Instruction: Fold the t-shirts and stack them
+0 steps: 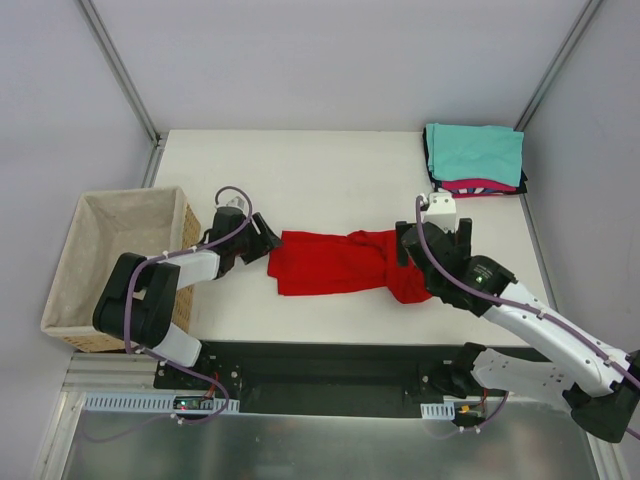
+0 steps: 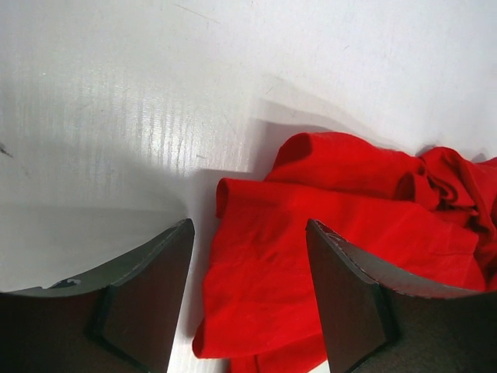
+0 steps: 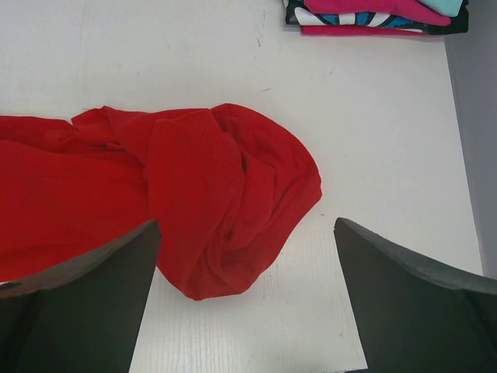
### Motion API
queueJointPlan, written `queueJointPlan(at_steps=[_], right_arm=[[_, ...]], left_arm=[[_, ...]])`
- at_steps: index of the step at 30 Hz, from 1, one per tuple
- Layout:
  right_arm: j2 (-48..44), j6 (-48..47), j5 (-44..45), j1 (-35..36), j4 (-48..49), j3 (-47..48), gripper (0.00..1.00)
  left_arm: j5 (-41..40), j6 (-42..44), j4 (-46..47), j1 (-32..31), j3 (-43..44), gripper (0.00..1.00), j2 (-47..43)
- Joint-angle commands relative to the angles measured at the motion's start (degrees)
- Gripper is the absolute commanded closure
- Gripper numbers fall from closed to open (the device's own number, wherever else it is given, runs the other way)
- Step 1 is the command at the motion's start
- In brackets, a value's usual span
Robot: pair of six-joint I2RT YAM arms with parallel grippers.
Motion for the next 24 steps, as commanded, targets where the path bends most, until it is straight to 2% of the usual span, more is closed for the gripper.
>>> queueJointPlan(at_steps=[1,10,20,24], right_arm=[[0.14,0.58,0.75,-0.18,-0.41,2.57,0.01],[1.02,0.84,-0.22,-0.1,0.12,2.92,0.02],[0.94,1.37,-0.49,-0.1,-0.24,3.18,0.02],[0.94,1.37,-0.57,-0.18,-0.5,3.27,0.02]], left_arm=[[2.66,-1.68,-0.67,0.59,-4.22,0.39,2.34],[3.63,-1.59,-0.05,0.59,-7.65,0.41,-0.56],[4.07,-2.03,0.22,0.59,-8.53,0.69,-1.18],[4.16,-1.94,0.13,0.59,-8.62,0.86,-1.35]])
